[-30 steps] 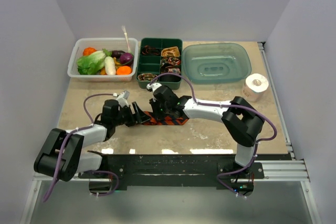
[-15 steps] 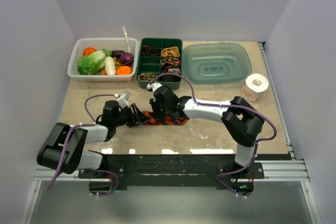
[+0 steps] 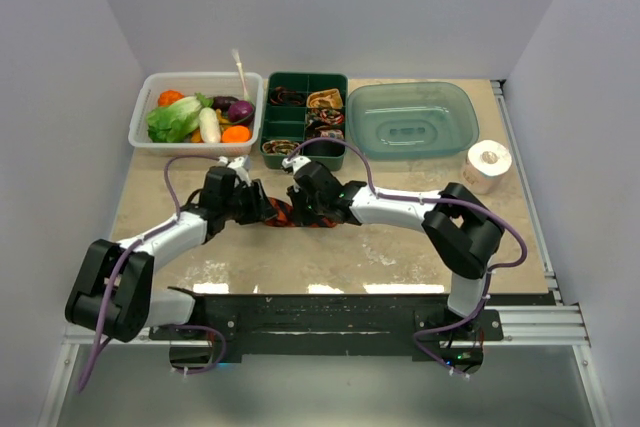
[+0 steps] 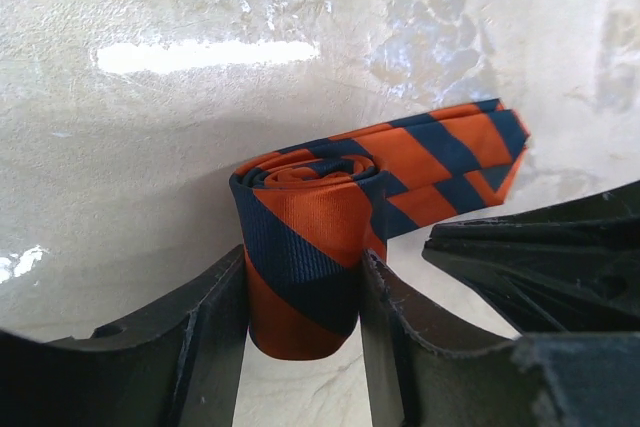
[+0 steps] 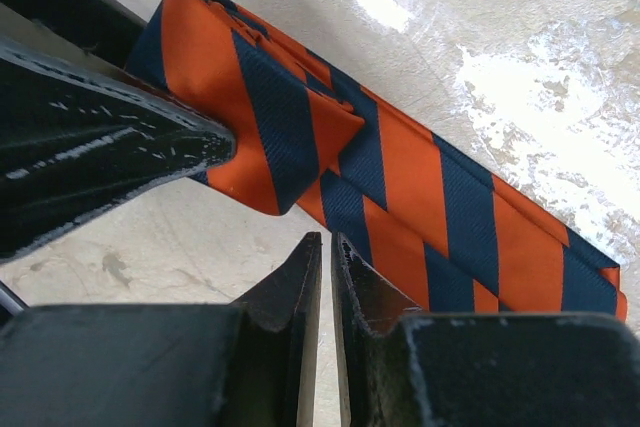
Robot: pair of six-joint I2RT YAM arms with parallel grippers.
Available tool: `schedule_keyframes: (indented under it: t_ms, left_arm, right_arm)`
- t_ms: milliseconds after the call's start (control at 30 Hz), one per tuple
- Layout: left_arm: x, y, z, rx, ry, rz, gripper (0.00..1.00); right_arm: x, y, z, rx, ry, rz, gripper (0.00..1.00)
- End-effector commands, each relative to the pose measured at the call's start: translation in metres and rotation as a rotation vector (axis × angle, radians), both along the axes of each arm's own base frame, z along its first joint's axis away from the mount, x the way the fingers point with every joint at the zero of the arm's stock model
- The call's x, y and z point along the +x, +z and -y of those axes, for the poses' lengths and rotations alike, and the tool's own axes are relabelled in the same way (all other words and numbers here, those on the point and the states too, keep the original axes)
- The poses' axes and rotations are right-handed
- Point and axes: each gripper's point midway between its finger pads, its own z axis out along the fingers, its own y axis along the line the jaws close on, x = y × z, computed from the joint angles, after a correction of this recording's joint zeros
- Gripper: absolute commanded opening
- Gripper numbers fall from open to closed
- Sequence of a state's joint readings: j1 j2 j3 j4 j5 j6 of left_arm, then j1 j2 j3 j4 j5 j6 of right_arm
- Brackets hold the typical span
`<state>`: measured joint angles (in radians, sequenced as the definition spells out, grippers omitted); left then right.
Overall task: Roll the ties
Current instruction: Roll the tie at the center of the board.
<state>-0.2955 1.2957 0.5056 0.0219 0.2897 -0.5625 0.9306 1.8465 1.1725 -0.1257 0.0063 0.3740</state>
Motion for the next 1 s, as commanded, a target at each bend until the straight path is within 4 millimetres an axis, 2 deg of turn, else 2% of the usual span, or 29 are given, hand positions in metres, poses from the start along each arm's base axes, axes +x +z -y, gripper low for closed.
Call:
schedule_keyframes:
  t_ms: [0, 133, 500, 733, 967]
  left_arm:
    - [-0.006, -0.011, -0.008, 0.221, -0.01, -0.051, 0.48]
    - [0.0, 0.0, 0.0, 0.286, -0.014, -0.038, 0.49]
    - [0.006, 0.014, -0.018, 0.425, 0.025, -0.02, 0.49]
    - [0.008, 0.02, -0.022, 0.467, 0.032, -0.011, 0.49]
    - [0.011, 0.023, -0.025, 0.52, 0.036, -0.011, 0.49]
  right_arm:
    - [0.007, 0.005, -0.009, 0.012, 0.005, 0.011, 0.13]
    - [0.008, -0.003, -0.01, -0.001, 0.005, 0.002, 0.13]
    - [0.01, -0.035, 0.001, -0.097, -0.02, -0.019, 0.13]
    - [-0.013, -0.033, -0.014, -0.039, 0.06, -0.065, 0.13]
    - [-0.038, -0.017, -0.032, 0.059, 0.158, -0.104, 0.13]
